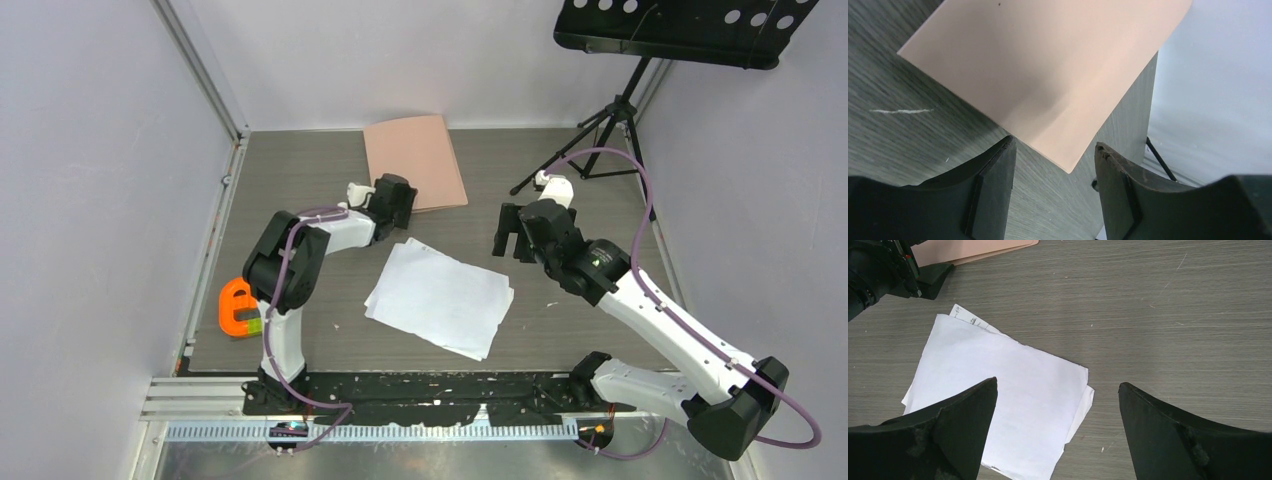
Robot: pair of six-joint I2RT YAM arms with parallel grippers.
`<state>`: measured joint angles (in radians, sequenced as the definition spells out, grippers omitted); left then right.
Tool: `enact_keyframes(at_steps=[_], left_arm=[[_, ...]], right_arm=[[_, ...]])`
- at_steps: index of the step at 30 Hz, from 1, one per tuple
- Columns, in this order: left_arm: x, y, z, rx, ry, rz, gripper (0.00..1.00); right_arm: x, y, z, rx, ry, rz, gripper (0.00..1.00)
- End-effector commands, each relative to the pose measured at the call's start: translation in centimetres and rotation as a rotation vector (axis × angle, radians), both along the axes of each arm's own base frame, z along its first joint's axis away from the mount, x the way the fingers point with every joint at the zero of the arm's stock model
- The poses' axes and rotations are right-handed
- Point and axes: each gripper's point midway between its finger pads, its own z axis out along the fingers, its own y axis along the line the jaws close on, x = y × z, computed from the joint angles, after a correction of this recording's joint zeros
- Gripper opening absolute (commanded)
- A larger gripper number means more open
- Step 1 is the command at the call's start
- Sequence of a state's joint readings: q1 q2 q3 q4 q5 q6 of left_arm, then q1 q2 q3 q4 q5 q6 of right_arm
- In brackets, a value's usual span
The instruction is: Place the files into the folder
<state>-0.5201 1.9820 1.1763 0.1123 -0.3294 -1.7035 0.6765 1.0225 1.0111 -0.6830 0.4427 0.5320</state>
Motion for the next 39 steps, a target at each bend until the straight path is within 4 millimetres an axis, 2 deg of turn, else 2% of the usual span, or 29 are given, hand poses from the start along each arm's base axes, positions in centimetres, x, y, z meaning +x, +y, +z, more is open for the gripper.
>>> enact_keyframes(at_steps=[1, 8, 16, 22, 39], left_arm=[[2.2, 0.0, 2.0, -0.045, -0.070, 0.036, 0.58], [2.4, 0.0, 1.3, -0.061, -0.053, 0.039, 0.56], [1.2, 0.2, 1.1, -0.074, -0.046, 0.027, 0.62], [0.9, 0.4, 0.6, -0.068, -0.035, 0.025, 0.63], [3.0, 1.6, 1.3, -0.098, -0.071, 0.053, 0.58]], right_arm=[[0.1, -0.3, 0.4, 0.004, -0.019, -0.010, 0.95], [0.0, -0.2, 0.3, 0.009, -0.016, -0.008, 0.95], [0.0, 0.0, 0.0, 0.013, -0.008, -0.003, 0.95], [-0.1, 0.1, -0.2, 0.017, -0.002, 0.002, 0.95], [-0.4, -0.1, -0.6, 0.015, 0.008, -0.002, 0.95]])
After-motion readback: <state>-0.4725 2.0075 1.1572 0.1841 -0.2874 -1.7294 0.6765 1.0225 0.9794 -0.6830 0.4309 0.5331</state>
